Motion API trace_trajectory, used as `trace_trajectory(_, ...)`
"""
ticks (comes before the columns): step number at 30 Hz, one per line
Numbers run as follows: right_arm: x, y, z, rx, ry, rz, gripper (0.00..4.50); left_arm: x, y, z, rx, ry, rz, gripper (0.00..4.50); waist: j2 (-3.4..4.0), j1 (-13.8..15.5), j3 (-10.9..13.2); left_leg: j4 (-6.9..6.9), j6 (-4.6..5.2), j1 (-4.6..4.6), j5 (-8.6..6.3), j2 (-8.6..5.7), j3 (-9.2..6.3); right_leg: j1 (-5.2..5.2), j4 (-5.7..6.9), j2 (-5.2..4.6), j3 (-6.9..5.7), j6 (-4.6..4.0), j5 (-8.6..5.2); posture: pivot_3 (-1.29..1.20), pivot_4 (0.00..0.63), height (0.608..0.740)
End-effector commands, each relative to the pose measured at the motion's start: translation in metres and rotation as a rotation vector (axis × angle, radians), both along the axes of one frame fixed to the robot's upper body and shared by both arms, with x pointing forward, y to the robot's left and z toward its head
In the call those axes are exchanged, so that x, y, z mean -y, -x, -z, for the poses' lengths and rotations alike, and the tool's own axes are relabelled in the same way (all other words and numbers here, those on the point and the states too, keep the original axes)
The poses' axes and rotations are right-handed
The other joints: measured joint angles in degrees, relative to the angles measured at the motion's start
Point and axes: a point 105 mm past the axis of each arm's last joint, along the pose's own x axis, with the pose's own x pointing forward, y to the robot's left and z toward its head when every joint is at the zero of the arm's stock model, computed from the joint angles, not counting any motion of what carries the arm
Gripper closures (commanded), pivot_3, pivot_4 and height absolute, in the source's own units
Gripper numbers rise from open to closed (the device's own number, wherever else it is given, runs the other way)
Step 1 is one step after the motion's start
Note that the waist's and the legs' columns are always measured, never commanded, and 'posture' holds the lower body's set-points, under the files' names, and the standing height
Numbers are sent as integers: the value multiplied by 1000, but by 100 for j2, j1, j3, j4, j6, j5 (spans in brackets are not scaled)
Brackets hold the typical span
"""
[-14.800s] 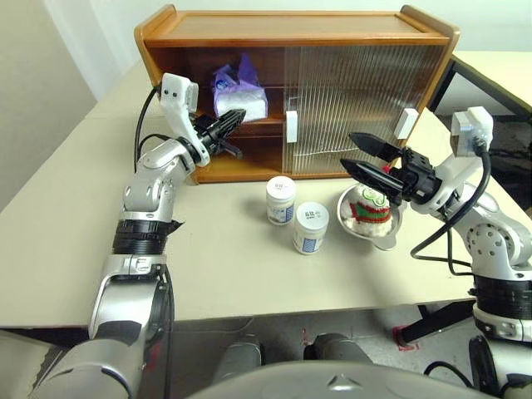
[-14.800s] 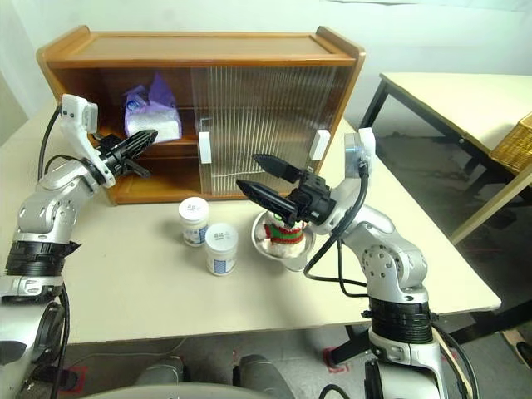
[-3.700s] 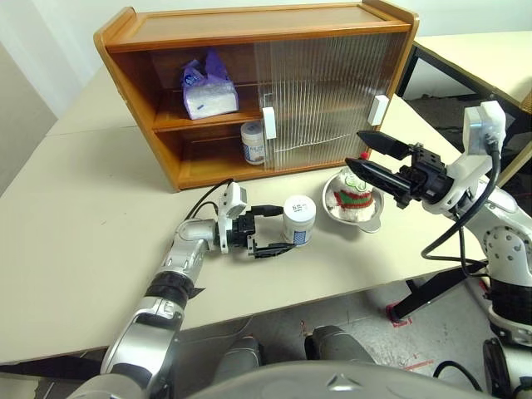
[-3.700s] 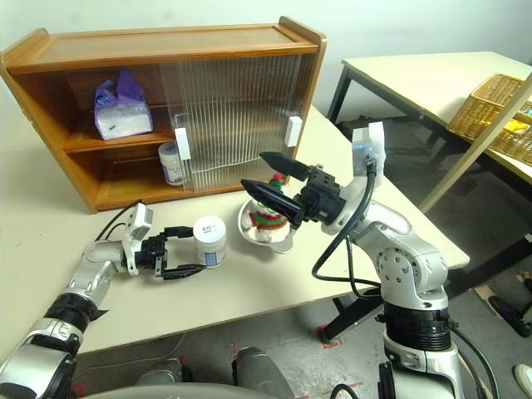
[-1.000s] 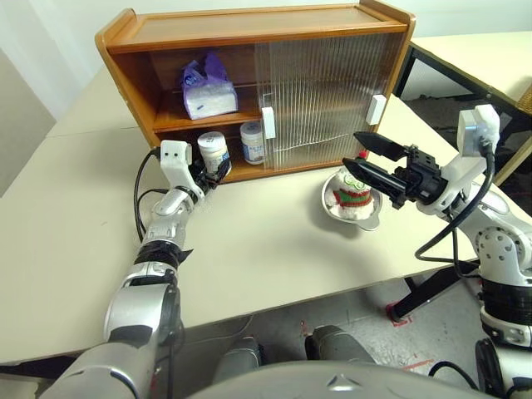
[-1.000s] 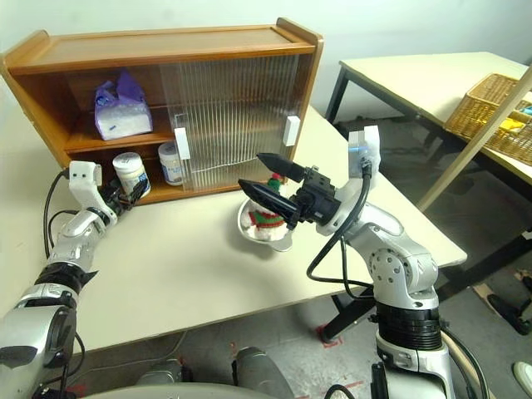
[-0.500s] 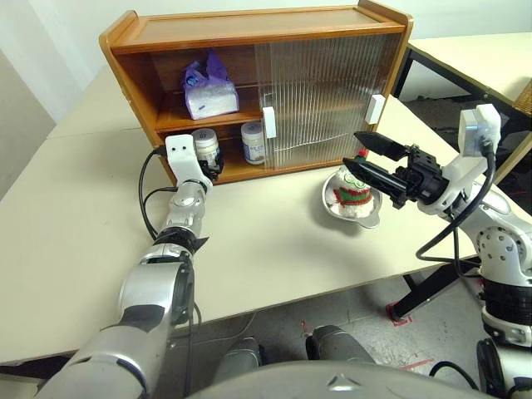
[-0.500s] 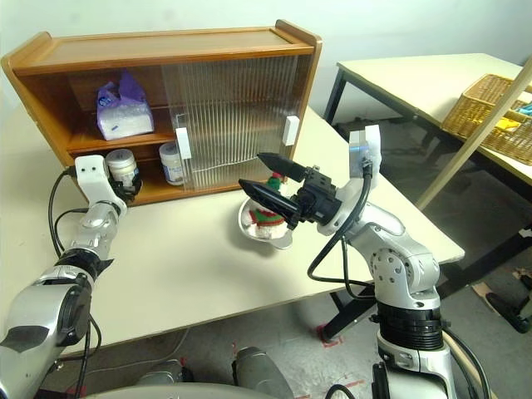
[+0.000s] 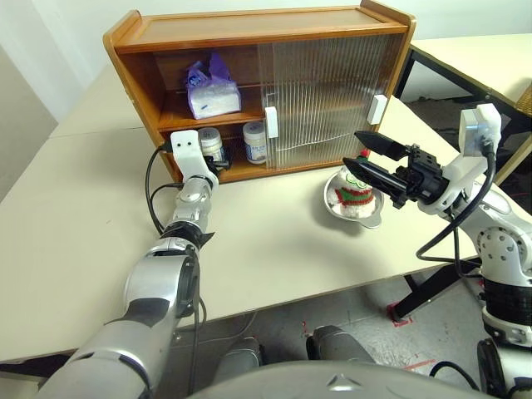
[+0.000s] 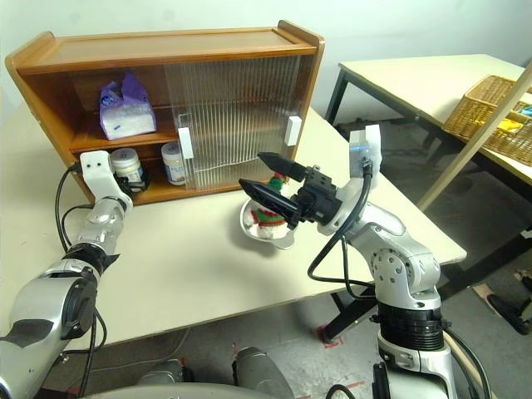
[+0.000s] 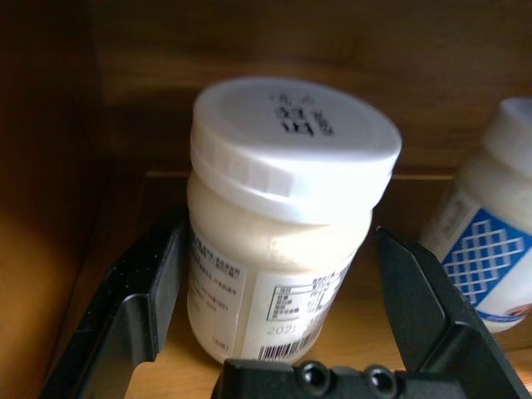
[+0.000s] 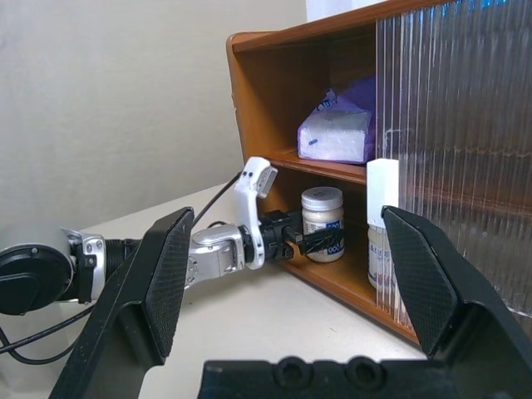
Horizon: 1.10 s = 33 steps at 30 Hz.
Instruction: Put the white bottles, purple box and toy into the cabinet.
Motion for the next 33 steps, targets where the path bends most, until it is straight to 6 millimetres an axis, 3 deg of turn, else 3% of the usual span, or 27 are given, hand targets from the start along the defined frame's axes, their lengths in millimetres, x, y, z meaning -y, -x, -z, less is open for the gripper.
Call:
trace_trajectory(1,-3,1,0,5,5,-11,0,0,2,-7,52,-1,15,65,0,6,0,0,0,0,0,0,0,0,0,0,0,0,0,-205,6,740)
trace_trajectory(13,-6,-2,0,3,-3,-34,0,-3,26,-8,125,-16,20,65,0,63,0,1,-2,0,-1,-4,5,1,-1,6,-4,0,-1,-176,5,740)
trace_trajectory(18,-8,-3,0,4,-6,-41,0,30,49,-16,150,-47,207,65,0,115,0,1,-18,0,-10,-47,-1,0,-1,5,-4,-7,-3,-168,2,740)
trace_trajectory(20,-8,-3,1,3,-6,-42,0,49,58,-20,149,-42,287,468,0,153,0,1,-46,0,-26,-40,-3,-2,0,0,-3,-14,-4,-168,0,740)
trace_trajectory(21,-8,-3,1,4,-7,-43,0,70,63,-24,156,-36,374,658,0,178,0,1,-74,-1,-43,-38,-6,-1,0,-2,-3,-18,-5,-166,0,740)
trace_trajectory(27,-10,-3,3,6,-10,-48,0,141,74,-46,184,-5,626,2778,0,279,0,8,-94,0,-55,-8,-4,-1,-3,-22,21,-76,19,-169,0,740)
trace_trajectory(31,-10,-3,2,9,-12,-46,0,163,69,-58,205,15,661,4231,-2,291,1,14,-99,2,-58,17,-6,-2,-1,-37,17,-75,18,-169,0,740)
trace_trajectory(33,-9,-2,3,9,-13,-40,0,173,65,-62,210,36,659,4484,-1,281,1,12,-100,6,-59,26,-10,-1,2,-30,13,-74,19,-189,0,740)
